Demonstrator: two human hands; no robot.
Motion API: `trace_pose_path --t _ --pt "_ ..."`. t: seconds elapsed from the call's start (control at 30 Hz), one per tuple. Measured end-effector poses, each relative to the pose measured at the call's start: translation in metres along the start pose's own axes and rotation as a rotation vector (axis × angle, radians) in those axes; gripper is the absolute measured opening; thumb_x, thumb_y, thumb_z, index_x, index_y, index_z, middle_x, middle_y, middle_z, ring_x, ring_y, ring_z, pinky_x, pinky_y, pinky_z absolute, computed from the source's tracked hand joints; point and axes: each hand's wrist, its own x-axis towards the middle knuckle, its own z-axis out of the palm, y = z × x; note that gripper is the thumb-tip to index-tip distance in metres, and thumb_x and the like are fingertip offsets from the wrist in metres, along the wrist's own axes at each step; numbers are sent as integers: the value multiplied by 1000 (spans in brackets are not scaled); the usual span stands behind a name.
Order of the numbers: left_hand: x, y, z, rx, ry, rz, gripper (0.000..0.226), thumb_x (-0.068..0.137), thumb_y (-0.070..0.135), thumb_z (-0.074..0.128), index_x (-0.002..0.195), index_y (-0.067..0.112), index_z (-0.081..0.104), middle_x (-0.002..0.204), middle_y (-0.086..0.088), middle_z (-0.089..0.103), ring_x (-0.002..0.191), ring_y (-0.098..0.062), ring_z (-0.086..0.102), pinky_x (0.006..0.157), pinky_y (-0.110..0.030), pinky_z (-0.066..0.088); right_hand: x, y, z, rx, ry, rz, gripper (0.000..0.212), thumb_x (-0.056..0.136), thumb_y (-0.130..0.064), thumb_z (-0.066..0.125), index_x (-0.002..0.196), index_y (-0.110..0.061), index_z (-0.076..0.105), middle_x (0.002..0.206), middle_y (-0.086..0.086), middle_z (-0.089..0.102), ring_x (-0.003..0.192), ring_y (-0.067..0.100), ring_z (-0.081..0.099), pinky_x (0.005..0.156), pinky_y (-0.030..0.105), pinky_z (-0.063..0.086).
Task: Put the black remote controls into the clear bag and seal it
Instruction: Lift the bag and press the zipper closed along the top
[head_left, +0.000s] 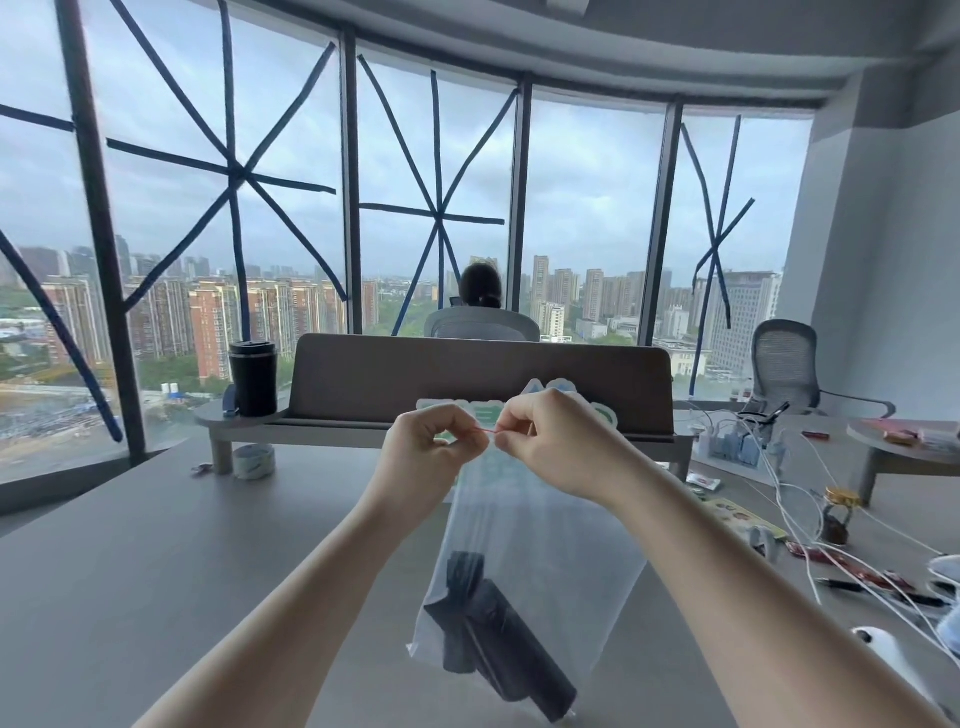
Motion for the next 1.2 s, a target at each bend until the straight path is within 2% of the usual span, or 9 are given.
trace_pose_path --t 0.13,0.2,0.33,0.43,0.6,0.73,0.87,0.97,1.2 --pt "0 -3 2 -8 31 -20 20 78 5 67 60 15 64 62 7 56 51 -3 44 56 -24 37 -1 -2 3 -44 34 -28 14 90 -27 60 81 -19 68 67 -8 62 73 21 62 68 38 54" --pt "0 -7 4 -21 75 -31 19 78 5 66 61 14 64 61 8 56 53 -6 44 56 -26 36 -2 -3 7 -84 49 -28 16 91 -29 58 83 -20 68 69 -9 62 76 23 62 69 35 50" --pt "1 -15 2 -34 195 -84 18 76 4 66 61 14 66 56 13 58 55 -8 46 58 -28 38 -6 3 10 -210 65 -46 17 94 -25 53 87 -19 68 91 -7 69 88 24 62 72 32 39" --pt "3 -22 -9 -49 247 -127 18 76 4 66 61 14 66 51 12 56 50 -11 43 55 -30 37 -15 17 11 -258 50 -17 17 94 -25 50 88 -20 65 97 -7 70 89 24 61 78 32 41" --pt "2 -29 -28 -52 304 -146 23 77 6 67 58 18 67 55 -1 53 44 -15 39 44 -24 35 -30 36 8 -279 47 24 17 95 -31 49 87 -24 62 96 -9 68 88 23 62 76 33 46" --pt "1 -34 -39 -82 327 -162 21 78 5 66 59 15 67 45 9 52 44 -15 37 47 -26 32 -37 40 5 -300 50 17 16 96 -31 49 86 -25 59 95 -9 66 86 21 61 73 32 44" --pt "0 -37 -46 -110 352 -163 18 77 2 66 62 10 66 47 0 47 43 -15 35 47 -25 31 -40 37 1 -310 53 9 16 96 -32 48 80 -29 52 93 -10 65 85 18 60 70 32 43" --pt "1 -37 -53 -128 365 -146 14 78 -1 64 65 5 65 43 7 48 41 -14 34 43 -21 31 -41 33 -1 -320 54 12 17 96 -32 48 79 -30 48 95 -10 66 88 19 61 71 32 44" --pt "3 -37 -70 -198 396 -123 10 79 -5 62 70 -2 62 41 8 47 37 -11 32 37 -18 28 -43 11 -7 -335 99 20 21 96 -37 48 80 -25 53 92 -7 66 82 21 57 70 33 43"
